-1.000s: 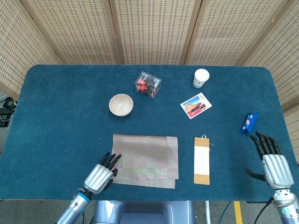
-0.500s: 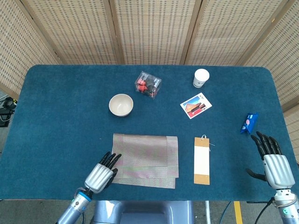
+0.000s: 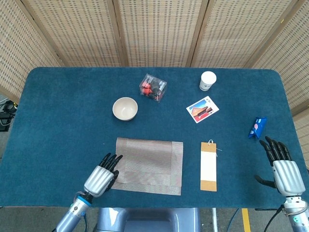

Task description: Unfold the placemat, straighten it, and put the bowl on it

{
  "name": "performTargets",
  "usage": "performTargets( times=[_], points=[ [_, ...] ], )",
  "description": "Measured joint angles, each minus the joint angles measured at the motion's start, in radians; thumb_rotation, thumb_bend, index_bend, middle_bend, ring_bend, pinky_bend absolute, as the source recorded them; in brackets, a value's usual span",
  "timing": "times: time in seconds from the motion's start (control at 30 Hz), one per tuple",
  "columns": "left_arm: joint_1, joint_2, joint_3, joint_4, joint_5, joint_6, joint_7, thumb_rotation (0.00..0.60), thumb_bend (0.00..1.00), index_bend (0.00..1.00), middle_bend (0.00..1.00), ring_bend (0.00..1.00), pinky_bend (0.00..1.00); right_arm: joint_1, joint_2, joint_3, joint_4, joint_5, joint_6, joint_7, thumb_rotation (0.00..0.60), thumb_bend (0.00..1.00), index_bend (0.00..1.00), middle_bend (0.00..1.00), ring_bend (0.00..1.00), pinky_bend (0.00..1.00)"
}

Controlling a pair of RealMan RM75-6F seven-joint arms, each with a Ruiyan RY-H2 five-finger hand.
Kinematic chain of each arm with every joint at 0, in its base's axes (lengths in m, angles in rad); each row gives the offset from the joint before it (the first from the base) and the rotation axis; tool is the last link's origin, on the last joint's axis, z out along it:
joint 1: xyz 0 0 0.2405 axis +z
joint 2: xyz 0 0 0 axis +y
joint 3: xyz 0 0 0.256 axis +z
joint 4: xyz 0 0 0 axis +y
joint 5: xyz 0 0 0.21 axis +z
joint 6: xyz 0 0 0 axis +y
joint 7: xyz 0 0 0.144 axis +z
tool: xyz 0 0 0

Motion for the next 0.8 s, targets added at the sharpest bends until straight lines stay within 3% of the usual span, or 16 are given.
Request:
performTargets(
  times=[0.2, 0.43, 0.53, 0.8],
  points=[
    [-0.035, 0.054, -0.059, -0.090, -0.028, -0.015, -0.005, 0.600, 0.53, 0.59, 0.00, 0.00, 0.00, -0.006, 0.005, -0.001, -0.006, -0.008, 0.016, -0.002, 0.600, 0.08, 0.01, 0.00, 0.00, 0.00],
    [-0.126, 0.113, -0.227, -0.186, -0.196, -0.108, -0.034, 0.600, 0.53, 0.59, 0.00, 0.00, 0.00, 0.002, -0.001, 0.009, 0.006, 0.030, -0.014, -0.013, 0.600, 0.08, 0.01, 0.00, 0.00, 0.00],
    [-0.180, 0.129, -0.288, -0.198, -0.250, -0.140, -0.015, 0.600, 0.53, 0.59, 0.00, 0.00, 0.00, 0.007, -0.007, 0.014, 0.015, 0.046, -0.029, -0.018, 0.600, 0.08, 0.01, 0.00, 0.00, 0.00],
    [-0.289, 0.115, -0.373, -0.168, -0.319, -0.174, 0.071, 0.600, 0.53, 0.58, 0.00, 0.00, 0.00, 0.017, -0.021, 0.023, 0.035, 0.075, -0.057, -0.030, 0.600, 0.08, 0.01, 0.00, 0.00, 0.00]
  ],
)
